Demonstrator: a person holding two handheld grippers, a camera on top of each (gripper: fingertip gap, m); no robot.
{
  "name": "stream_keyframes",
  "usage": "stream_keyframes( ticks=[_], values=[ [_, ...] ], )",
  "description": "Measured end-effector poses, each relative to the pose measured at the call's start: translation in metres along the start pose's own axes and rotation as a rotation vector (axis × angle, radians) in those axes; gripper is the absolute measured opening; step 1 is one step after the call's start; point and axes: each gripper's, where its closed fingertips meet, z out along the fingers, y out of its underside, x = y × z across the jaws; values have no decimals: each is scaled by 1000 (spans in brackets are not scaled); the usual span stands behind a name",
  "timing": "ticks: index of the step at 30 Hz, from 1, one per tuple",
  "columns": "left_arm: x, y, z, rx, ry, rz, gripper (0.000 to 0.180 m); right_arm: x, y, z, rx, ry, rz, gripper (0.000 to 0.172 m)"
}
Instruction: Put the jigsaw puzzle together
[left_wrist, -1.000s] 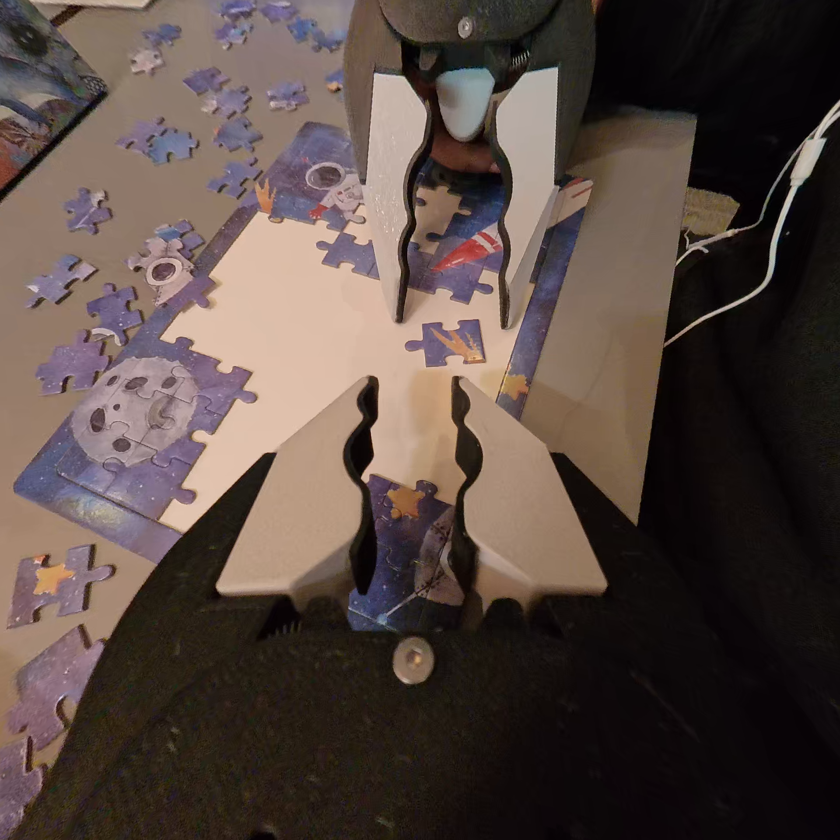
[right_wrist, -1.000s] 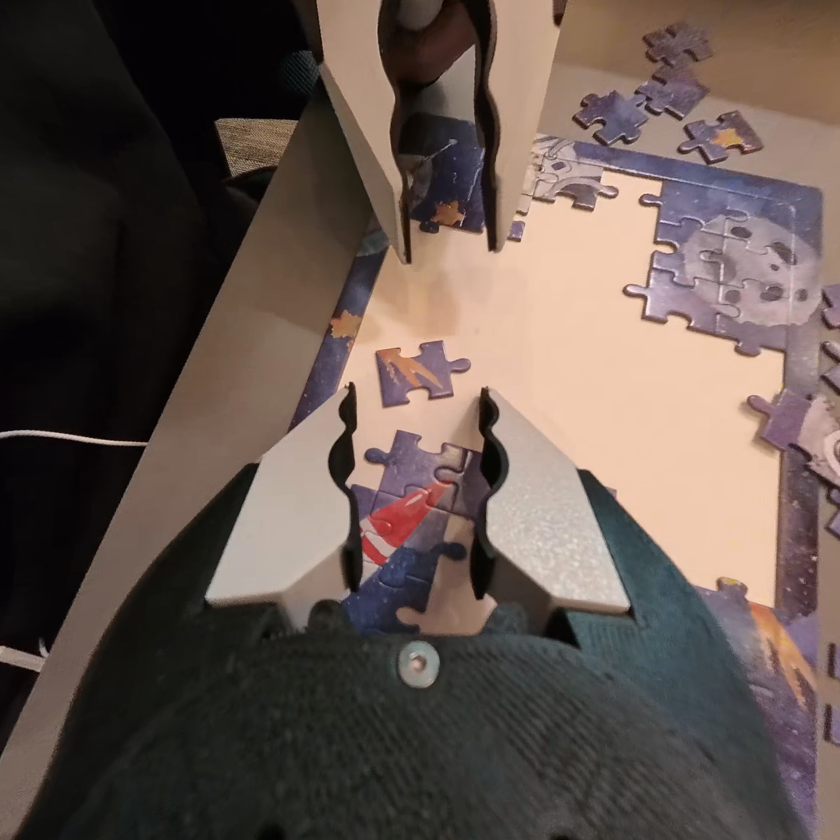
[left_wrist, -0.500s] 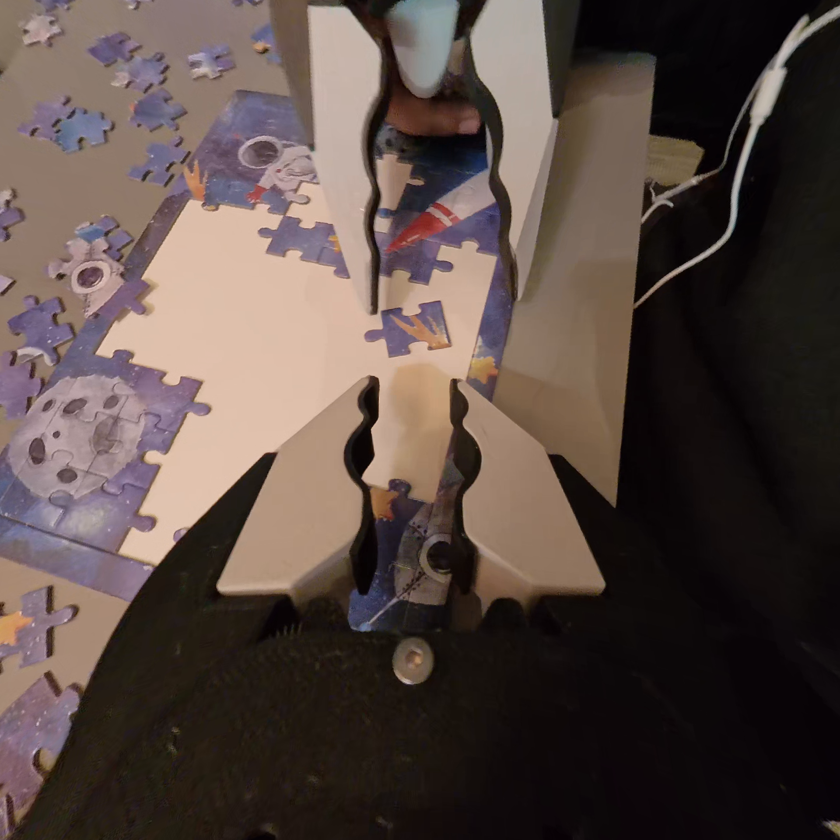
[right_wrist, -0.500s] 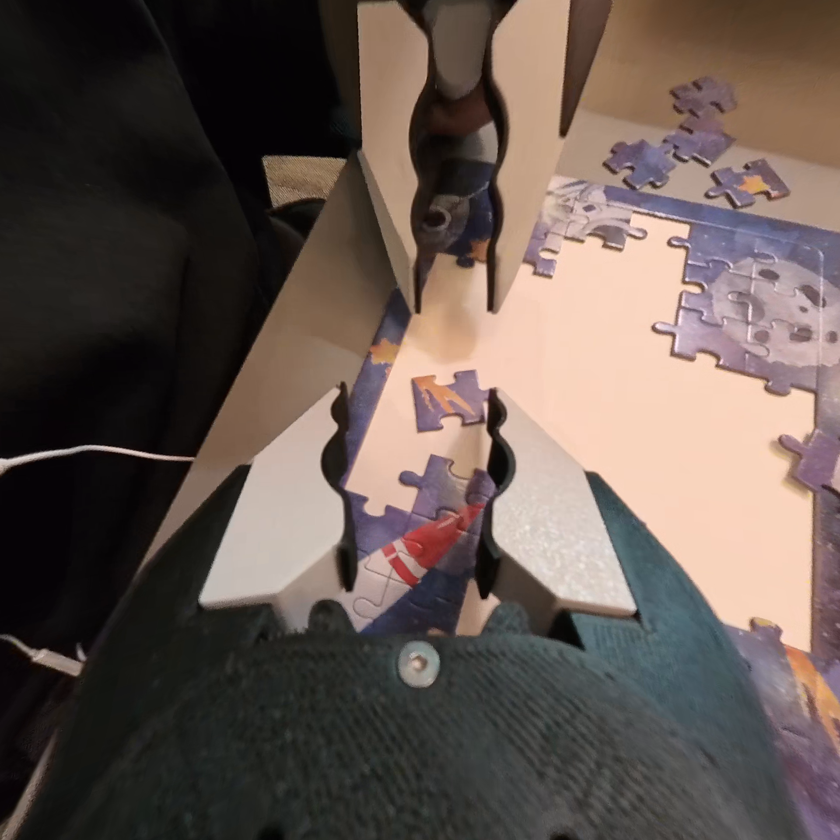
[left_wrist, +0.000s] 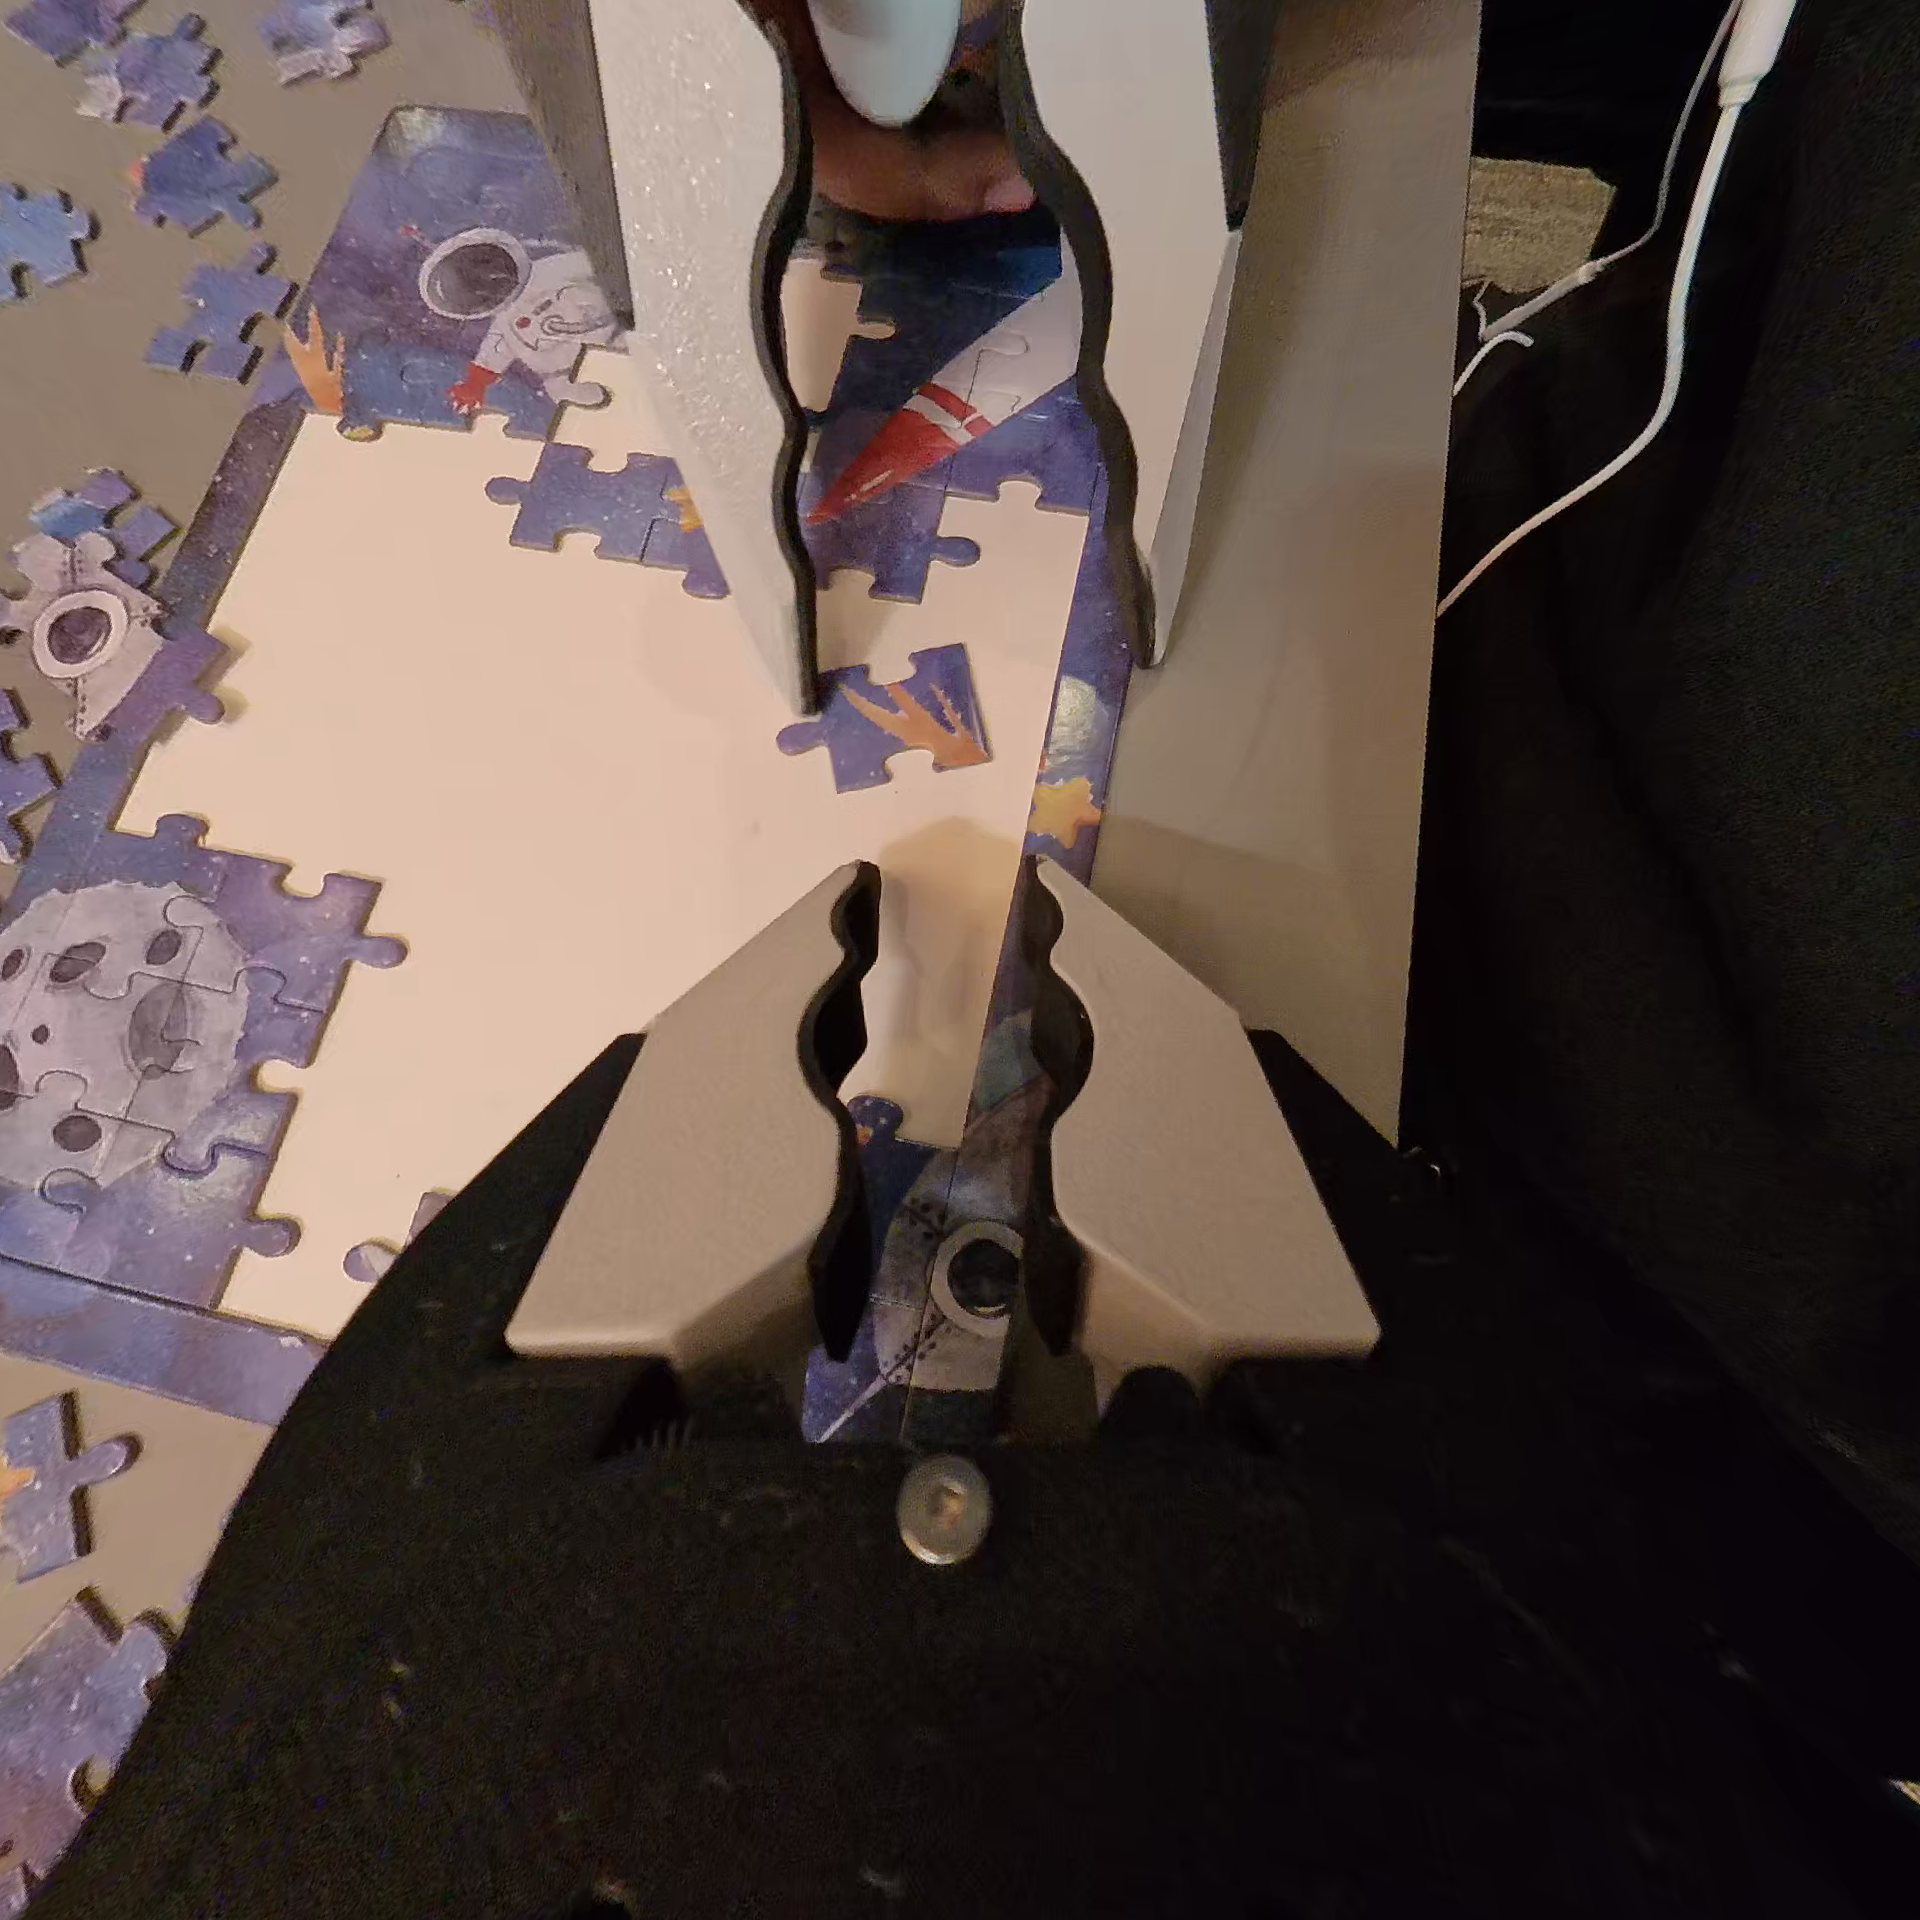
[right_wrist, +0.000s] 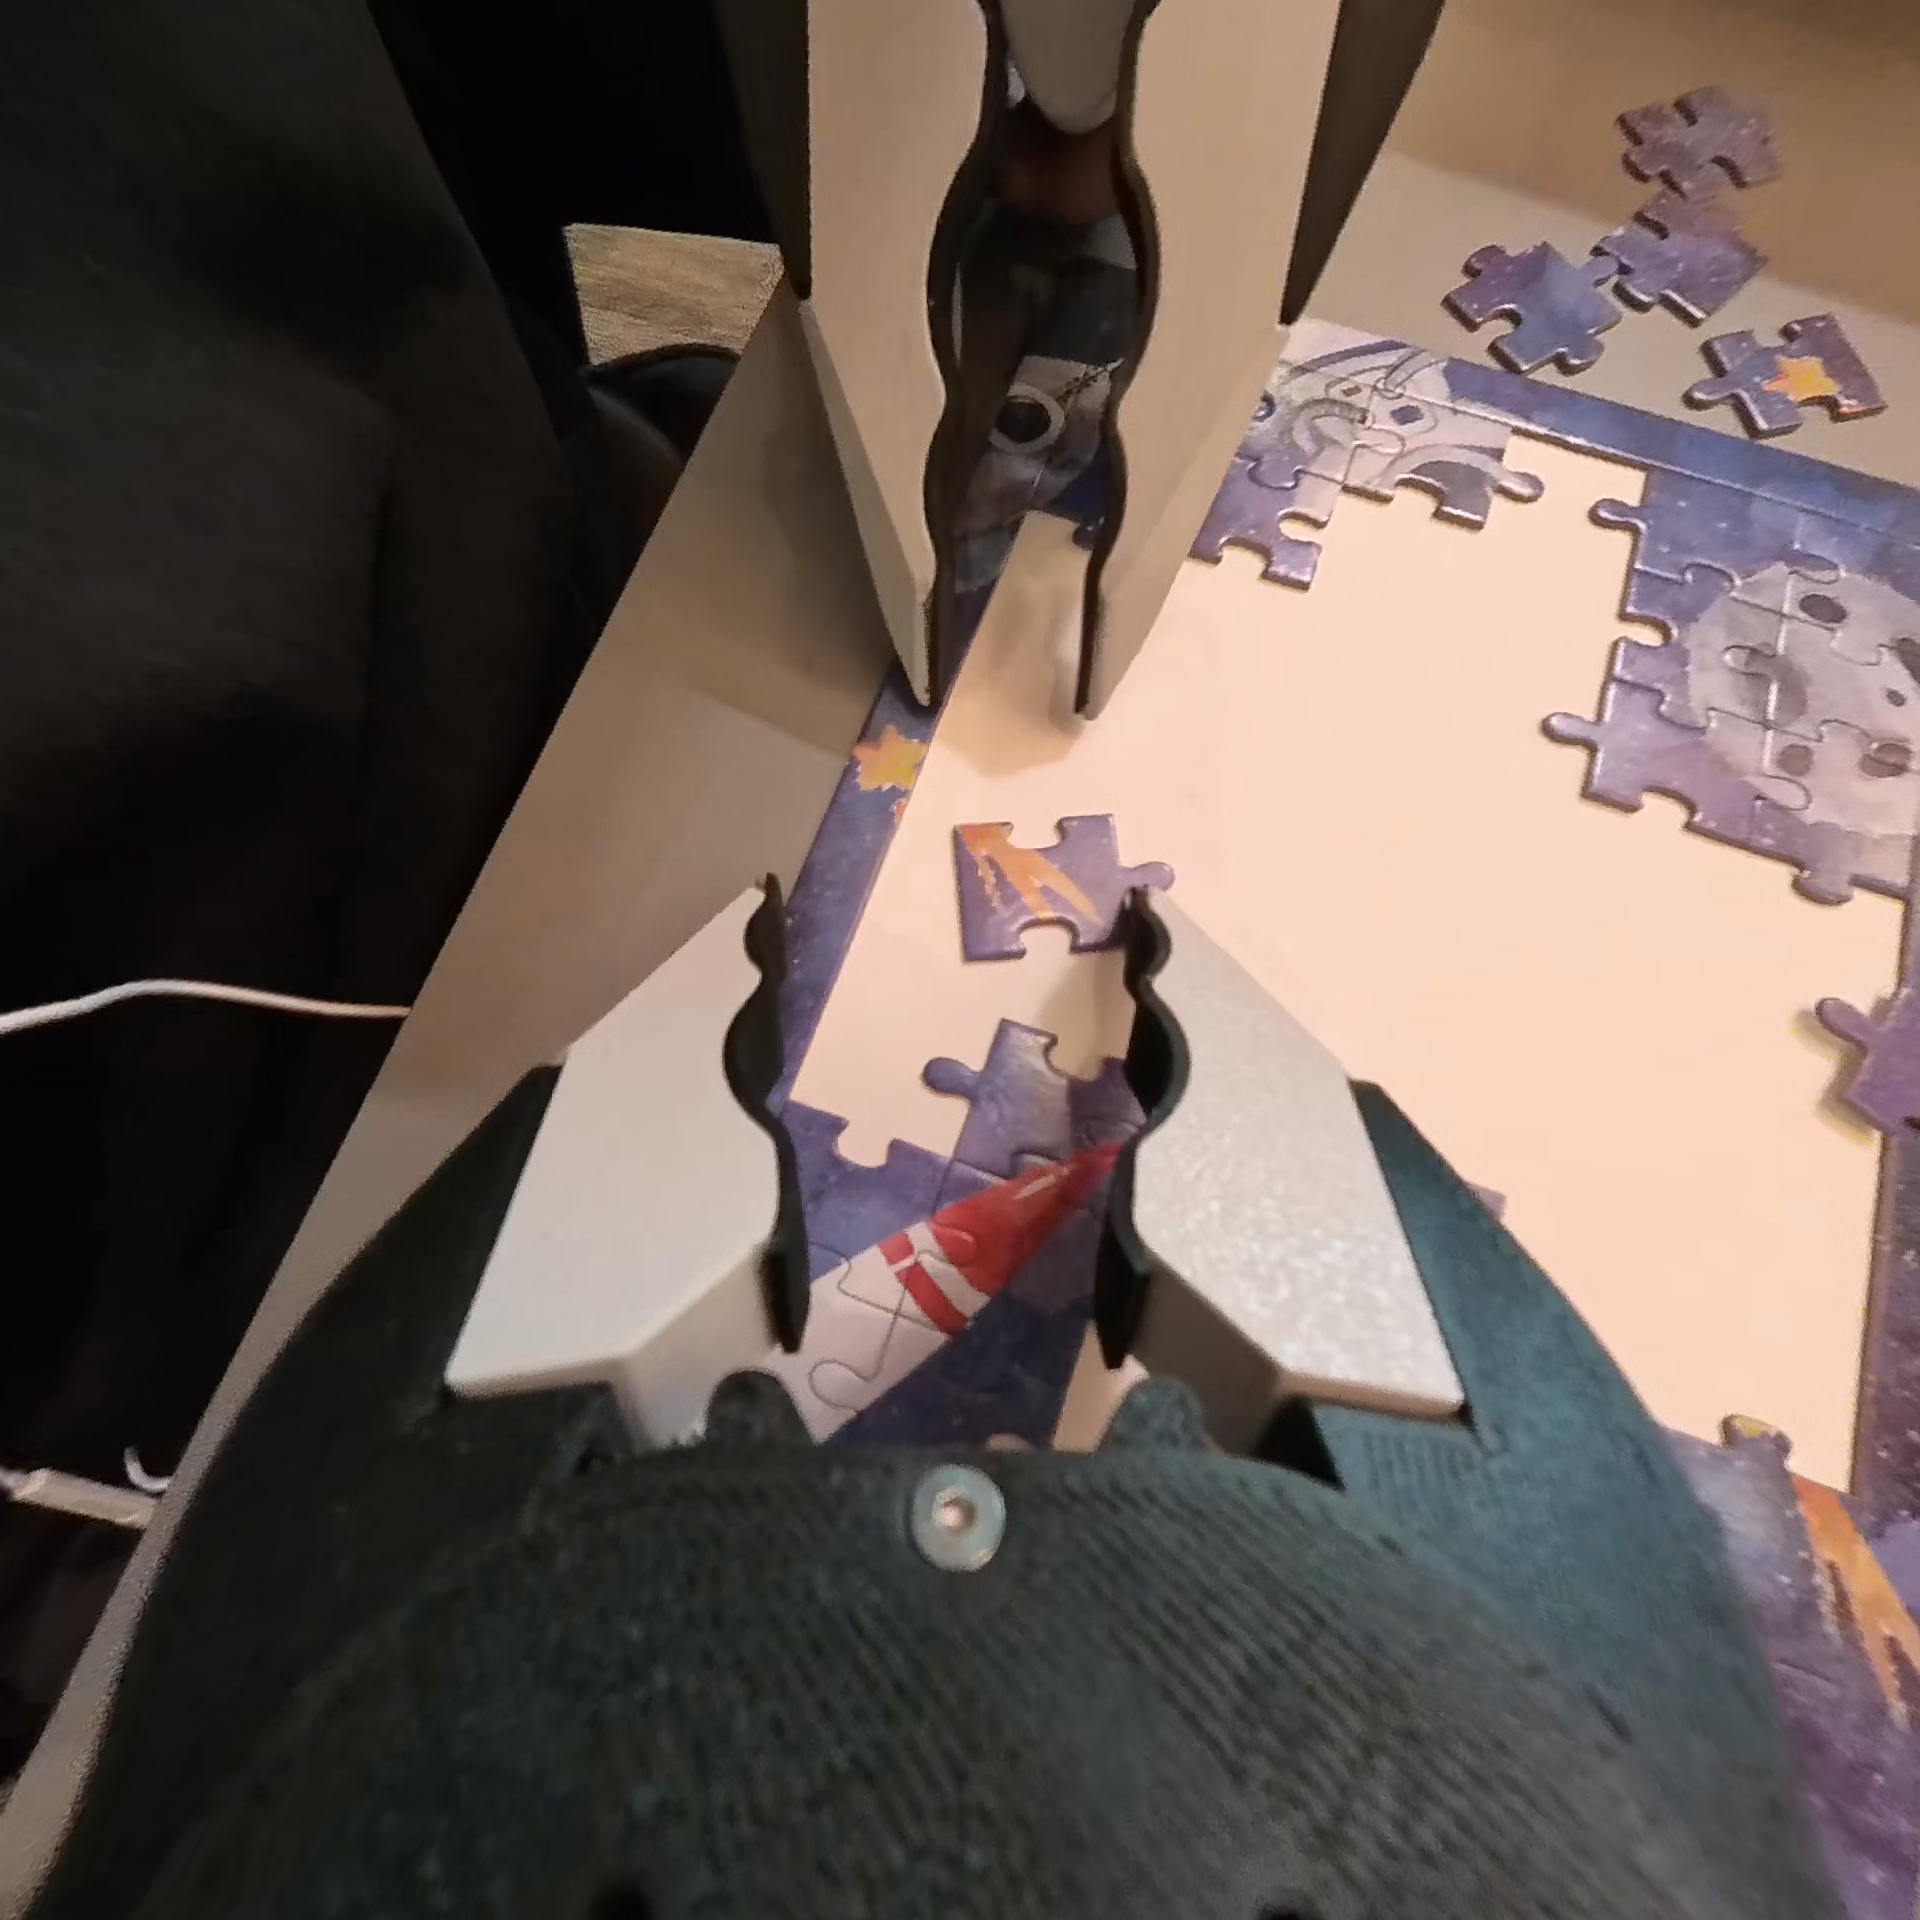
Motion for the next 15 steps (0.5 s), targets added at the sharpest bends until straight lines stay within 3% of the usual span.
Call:
stream_keyframes(
  ticks=[15],
  values=[
    [1,0,0,-3,15,-10,26,-10,3,-5,-16,-52,3,51]
  ],
)
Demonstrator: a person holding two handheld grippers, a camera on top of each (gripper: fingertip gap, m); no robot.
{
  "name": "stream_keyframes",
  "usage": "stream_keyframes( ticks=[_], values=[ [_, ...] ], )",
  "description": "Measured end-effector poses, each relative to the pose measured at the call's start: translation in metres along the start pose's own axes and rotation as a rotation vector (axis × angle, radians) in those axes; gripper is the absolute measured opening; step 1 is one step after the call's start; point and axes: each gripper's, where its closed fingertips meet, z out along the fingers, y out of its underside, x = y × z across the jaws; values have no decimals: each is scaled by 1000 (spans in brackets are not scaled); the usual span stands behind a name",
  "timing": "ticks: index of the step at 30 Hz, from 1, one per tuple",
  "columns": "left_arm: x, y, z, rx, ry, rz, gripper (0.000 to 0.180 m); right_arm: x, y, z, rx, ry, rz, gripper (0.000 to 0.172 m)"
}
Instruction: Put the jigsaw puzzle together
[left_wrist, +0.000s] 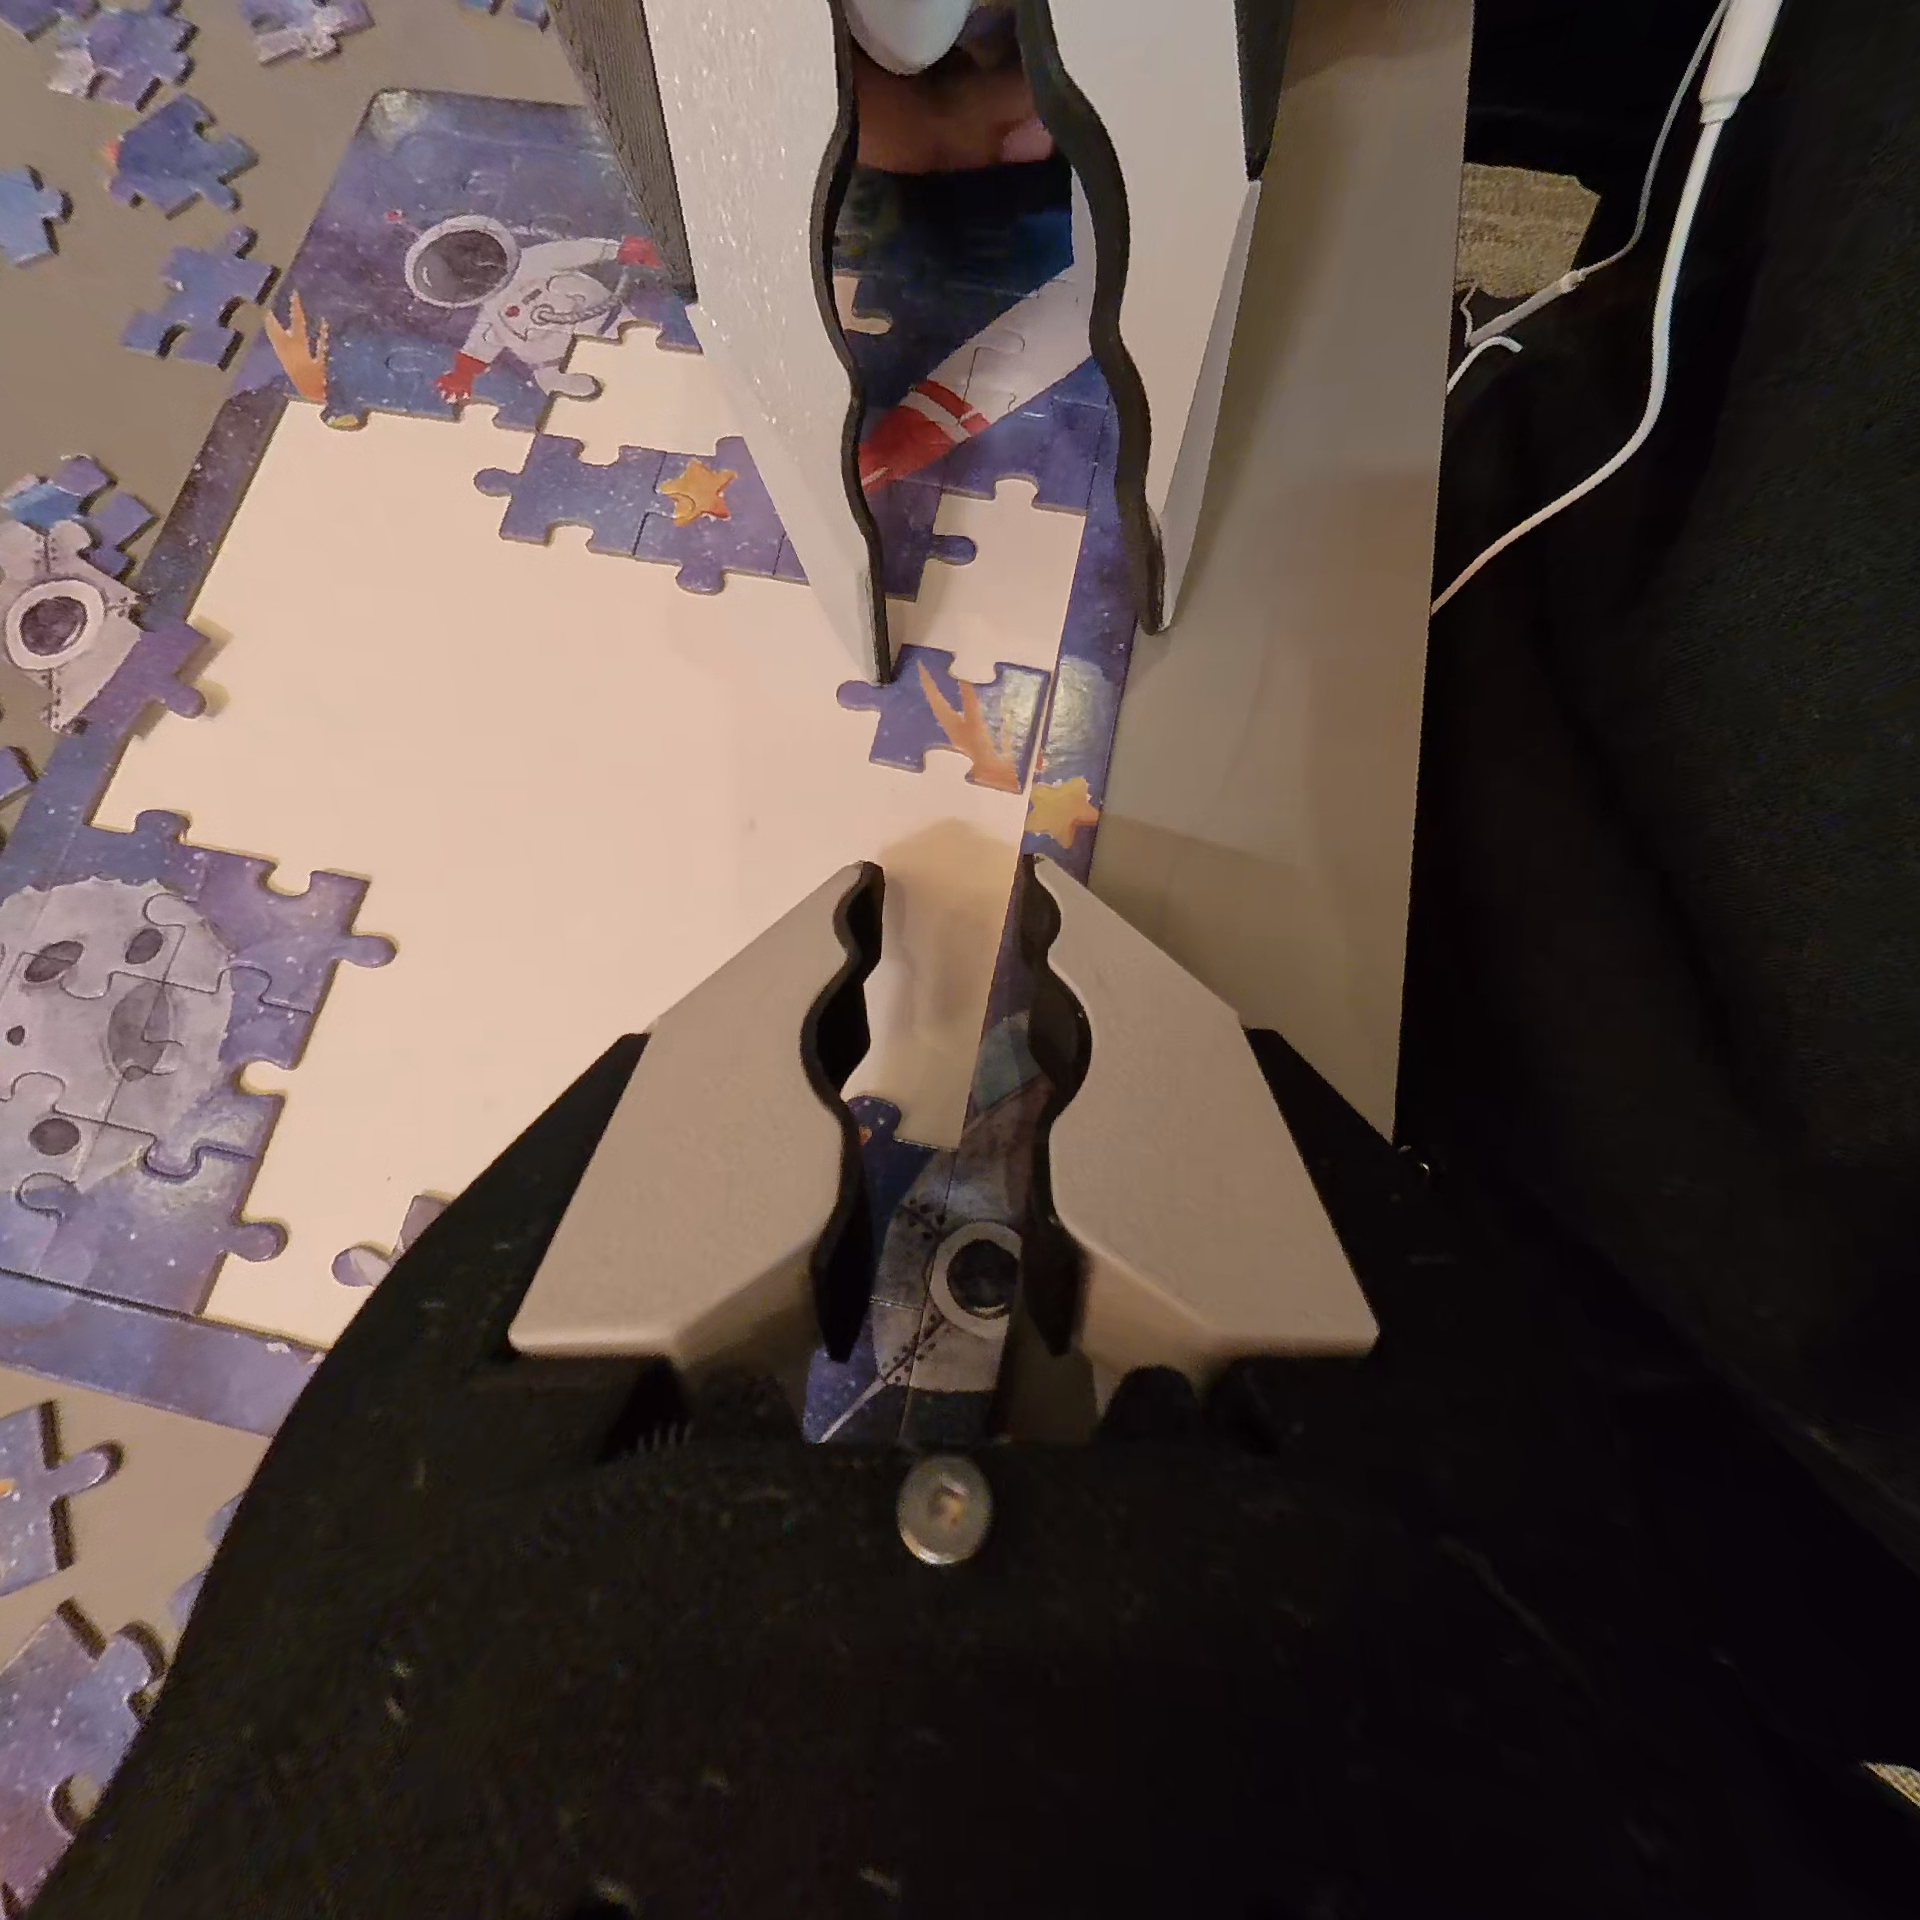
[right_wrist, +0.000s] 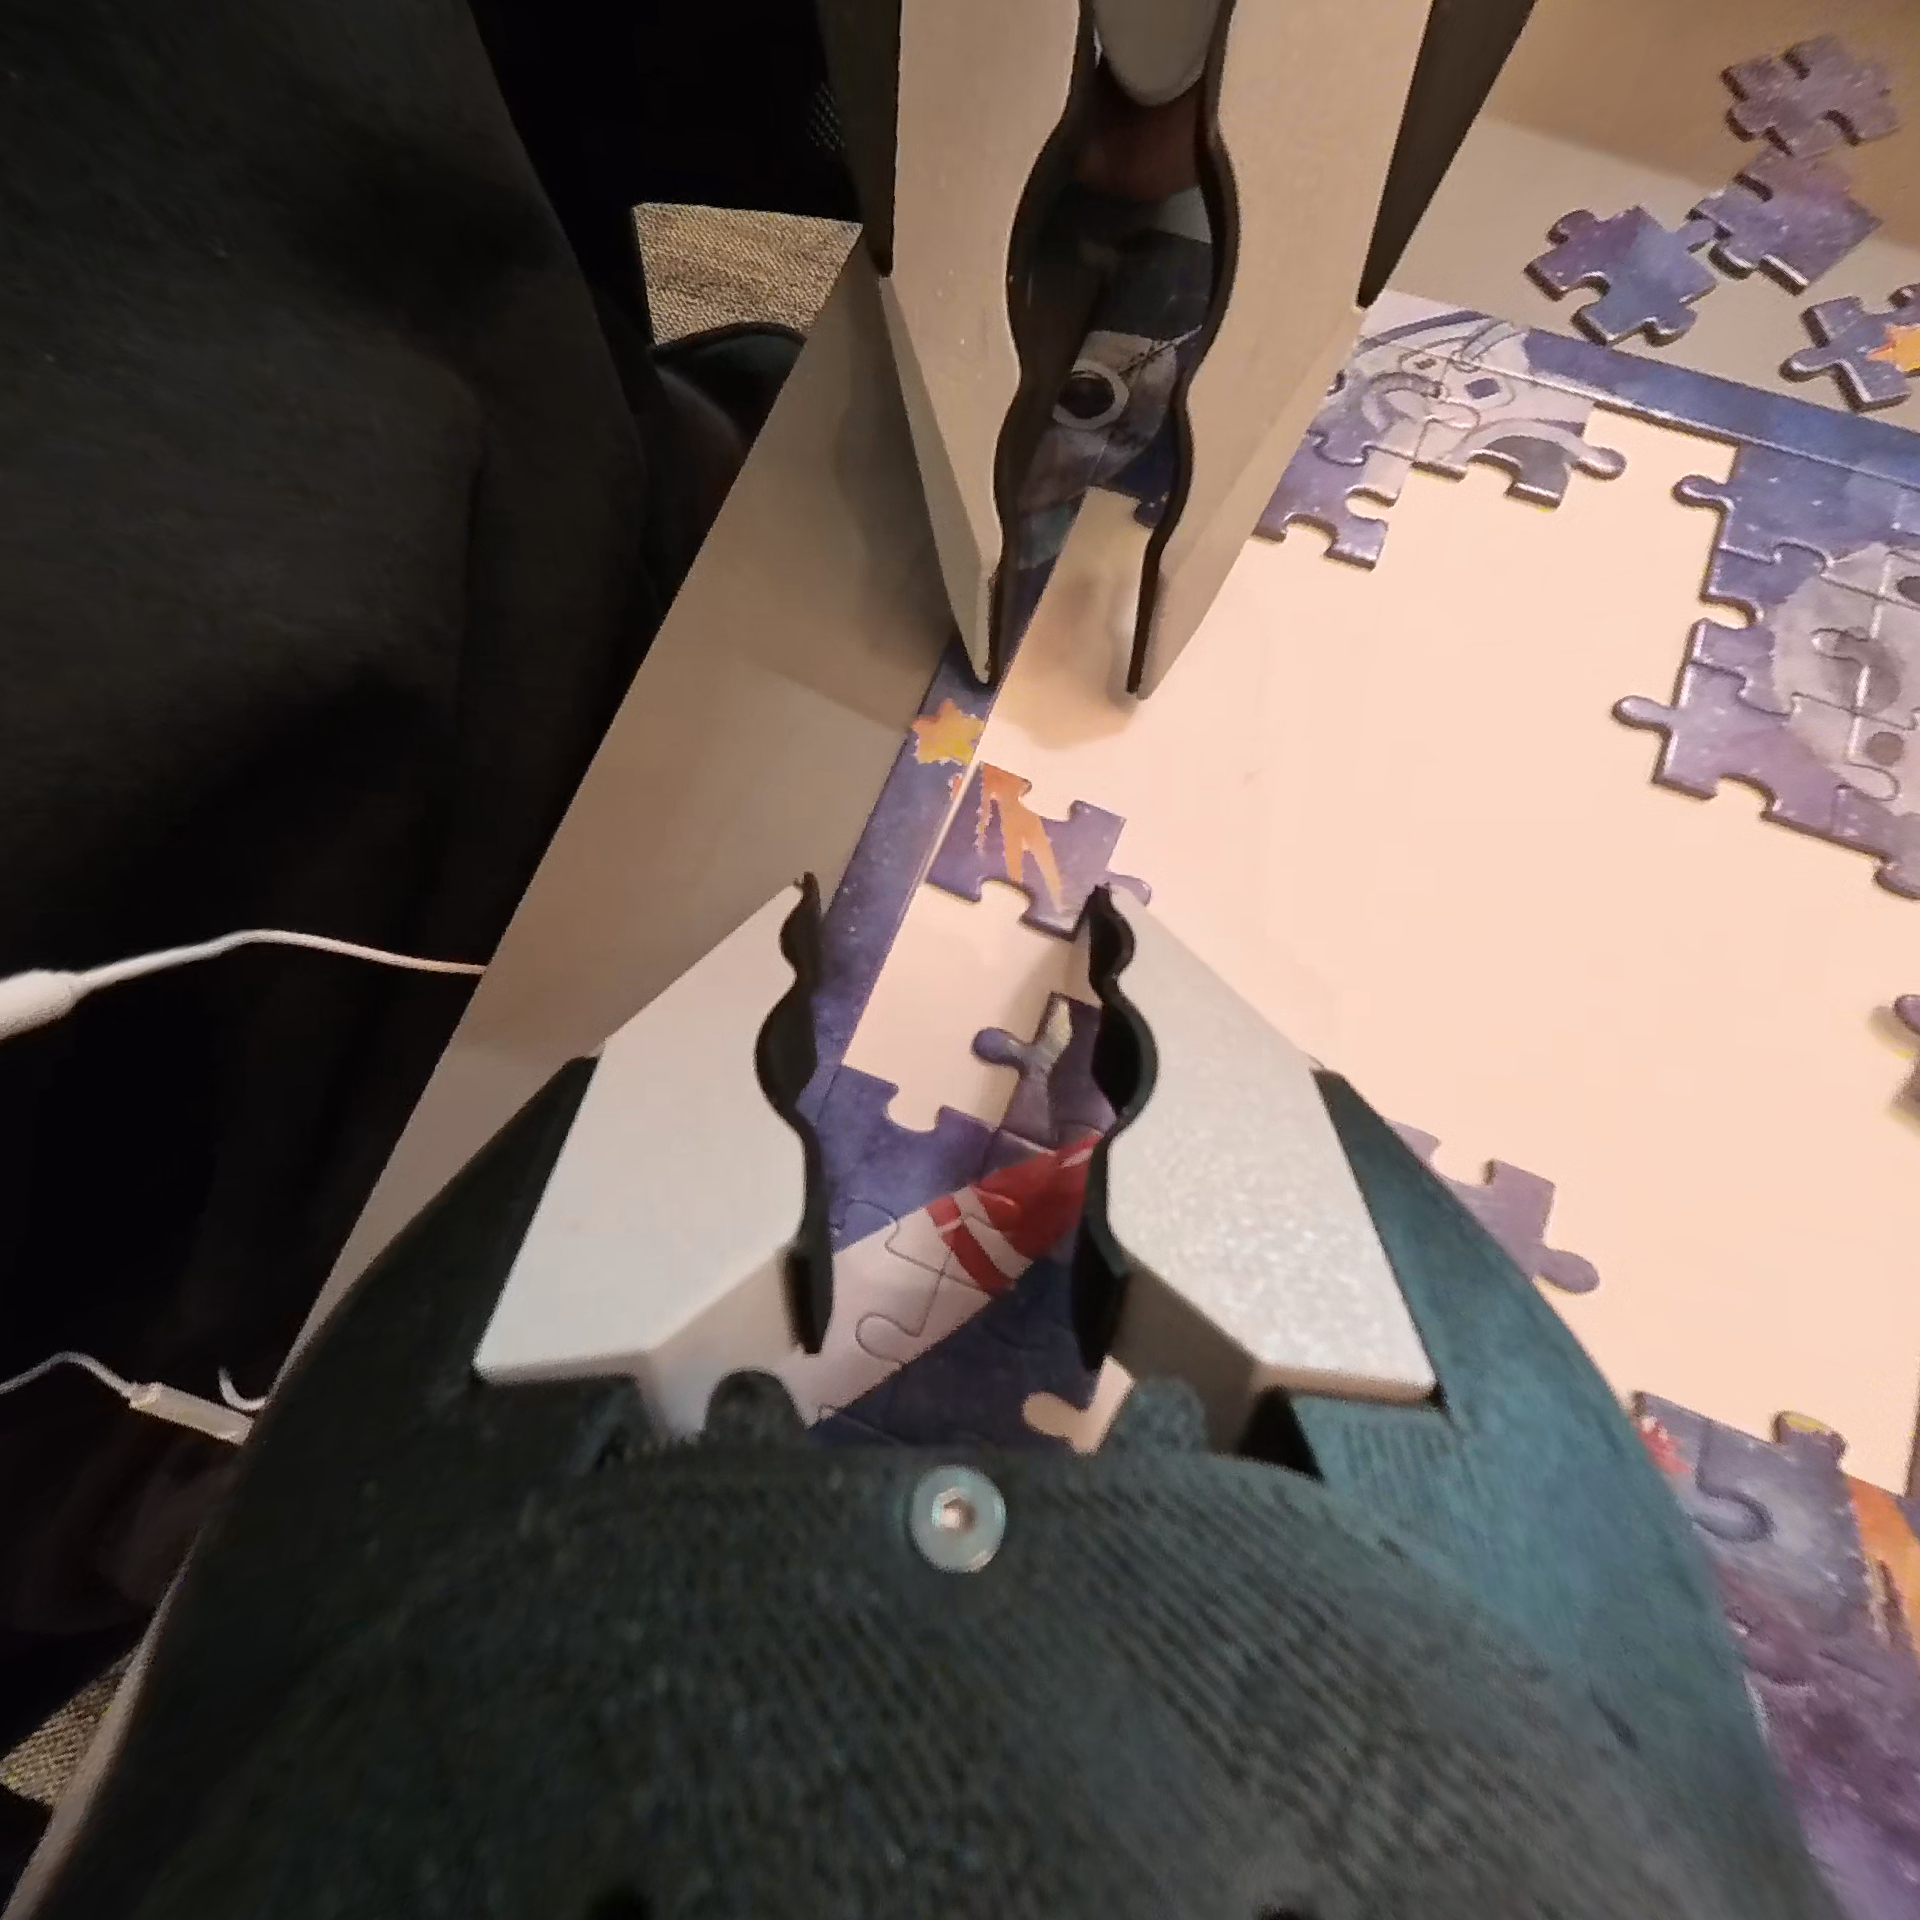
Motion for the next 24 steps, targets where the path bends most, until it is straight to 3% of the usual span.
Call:
stream_keyframes(
  ticks=[11,16,24],
  values=[
    [4,-1,-1,9,-5,34,25,0,0,-1,0,-1,-2,49],
    [21,-12,2,40,90,-23,35,0,1,-1,2,1,-1,48],
    [25,-8,8,-6,103,-29,36,0,1,-1,0,7,-5,47]
  ],
)
